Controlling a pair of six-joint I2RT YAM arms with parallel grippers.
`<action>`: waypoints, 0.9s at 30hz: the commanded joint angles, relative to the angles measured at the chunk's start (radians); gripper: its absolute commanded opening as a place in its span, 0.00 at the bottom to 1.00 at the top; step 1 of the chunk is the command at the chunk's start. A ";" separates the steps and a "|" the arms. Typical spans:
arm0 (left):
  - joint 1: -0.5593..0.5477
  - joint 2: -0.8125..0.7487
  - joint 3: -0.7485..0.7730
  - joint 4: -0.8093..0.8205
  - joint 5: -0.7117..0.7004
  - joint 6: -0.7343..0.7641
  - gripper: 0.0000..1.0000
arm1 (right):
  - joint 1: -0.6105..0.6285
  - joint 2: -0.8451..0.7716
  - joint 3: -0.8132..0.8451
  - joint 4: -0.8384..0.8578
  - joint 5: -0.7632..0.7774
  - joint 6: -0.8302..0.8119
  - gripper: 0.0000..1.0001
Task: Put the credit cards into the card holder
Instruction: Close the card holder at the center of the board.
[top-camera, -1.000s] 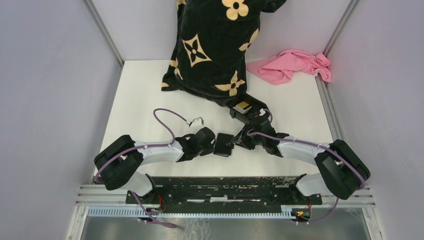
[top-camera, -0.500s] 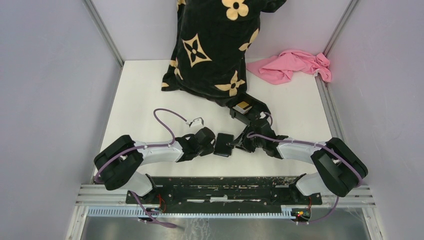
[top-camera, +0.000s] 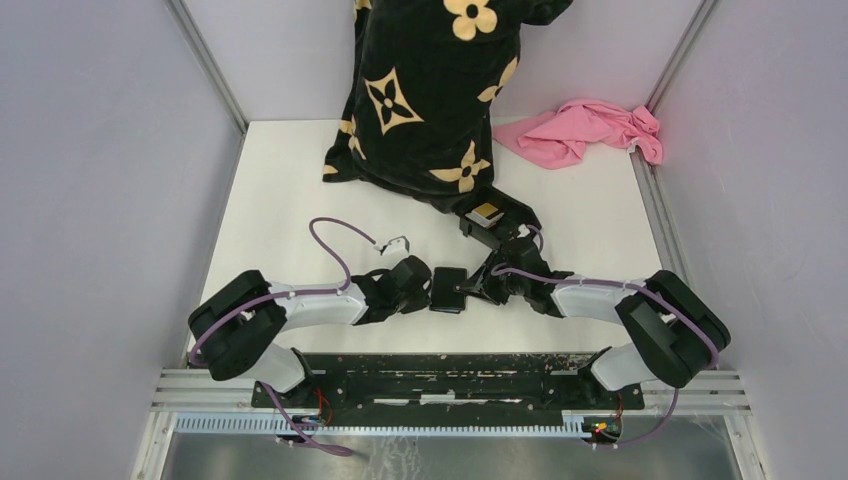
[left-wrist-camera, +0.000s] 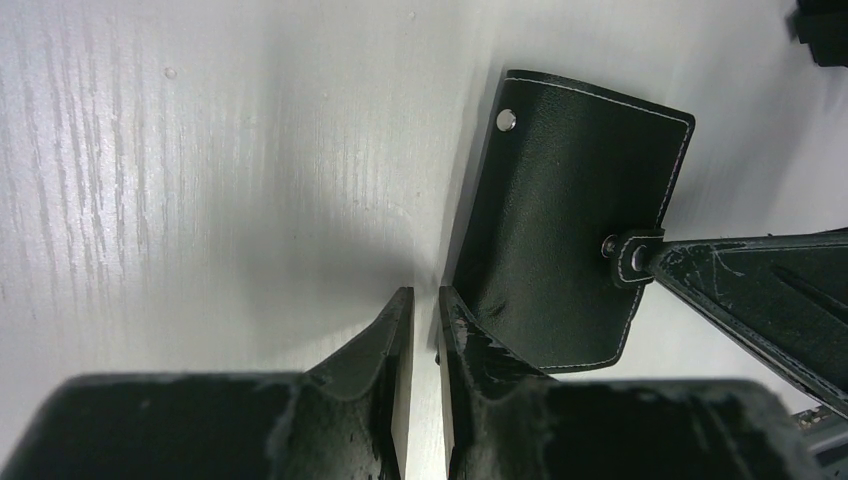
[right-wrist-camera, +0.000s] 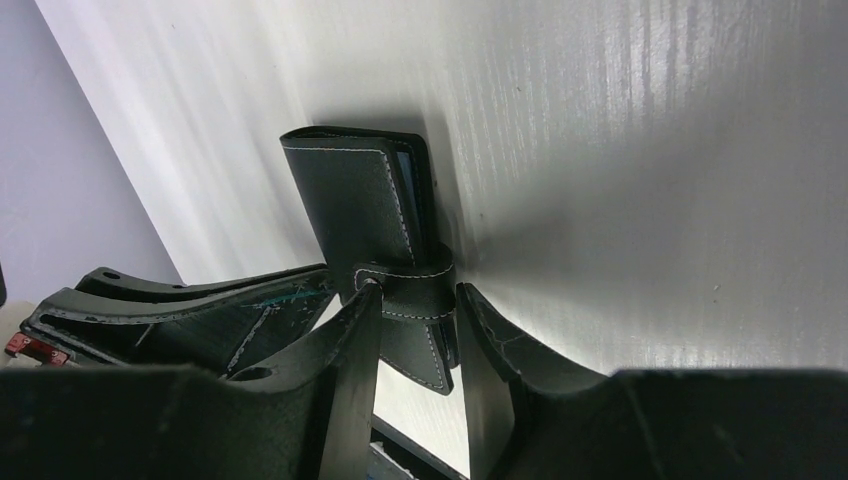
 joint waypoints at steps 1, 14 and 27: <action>-0.012 0.023 0.010 -0.005 0.011 0.015 0.22 | -0.002 0.019 -0.001 0.057 -0.012 0.008 0.39; -0.015 0.036 0.019 -0.005 0.012 0.017 0.22 | -0.002 0.053 0.019 0.082 -0.027 0.005 0.39; -0.020 0.040 0.019 -0.005 0.012 0.017 0.22 | -0.003 0.075 0.050 0.092 -0.035 -0.004 0.39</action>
